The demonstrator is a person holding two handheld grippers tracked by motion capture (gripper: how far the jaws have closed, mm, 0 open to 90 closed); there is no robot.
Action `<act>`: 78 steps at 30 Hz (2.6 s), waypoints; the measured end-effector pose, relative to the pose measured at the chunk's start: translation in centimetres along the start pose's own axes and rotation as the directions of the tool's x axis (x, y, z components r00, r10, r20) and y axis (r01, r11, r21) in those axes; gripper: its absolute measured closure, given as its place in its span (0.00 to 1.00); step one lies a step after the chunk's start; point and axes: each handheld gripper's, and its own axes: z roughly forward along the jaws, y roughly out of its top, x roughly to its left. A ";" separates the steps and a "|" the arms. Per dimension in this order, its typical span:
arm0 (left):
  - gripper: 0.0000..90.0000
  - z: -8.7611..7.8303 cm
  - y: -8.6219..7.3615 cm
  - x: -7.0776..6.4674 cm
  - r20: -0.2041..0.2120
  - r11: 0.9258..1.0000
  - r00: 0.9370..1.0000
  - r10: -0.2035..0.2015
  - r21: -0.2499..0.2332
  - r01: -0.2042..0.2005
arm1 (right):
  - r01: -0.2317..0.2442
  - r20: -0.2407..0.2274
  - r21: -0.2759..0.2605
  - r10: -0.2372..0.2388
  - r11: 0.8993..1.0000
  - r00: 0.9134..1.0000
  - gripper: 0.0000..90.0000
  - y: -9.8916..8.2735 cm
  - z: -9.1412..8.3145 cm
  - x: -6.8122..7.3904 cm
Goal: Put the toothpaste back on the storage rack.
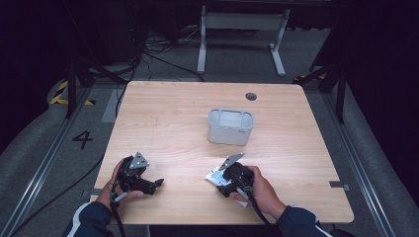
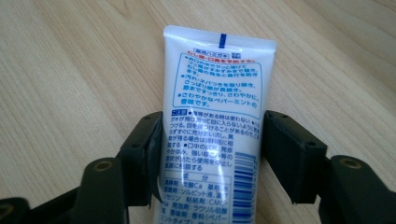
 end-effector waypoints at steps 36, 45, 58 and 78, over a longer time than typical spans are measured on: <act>0.01 0.0 0.0 0.0 0.005 1.000 1.000 -0.005 0.002 0.005 | 0.141 -0.077 0.081 -0.135 0.987 0.988 0.50 2.1 0.6 -0.3; 0.01 0.0 0.0 0.0 0.005 1.000 1.000 -0.005 0.002 0.005 | 0.135 -0.097 0.039 -0.130 0.990 0.987 0.62 1.8 -0.1 -0.8; 0.01 0.0 0.0 0.0 0.005 1.000 1.000 -0.005 0.002 0.005 | 0.128 -0.111 -0.088 -0.137 0.988 0.984 0.68 1.5 -3.7 -1.7; 0.01 0.0 0.0 0.0 0.005 1.000 1.000 -0.005 0.002 0.005 | 0.069 -0.077 -0.252 -0.091 0.965 0.993 0.73 0.0 -7.0 -4.2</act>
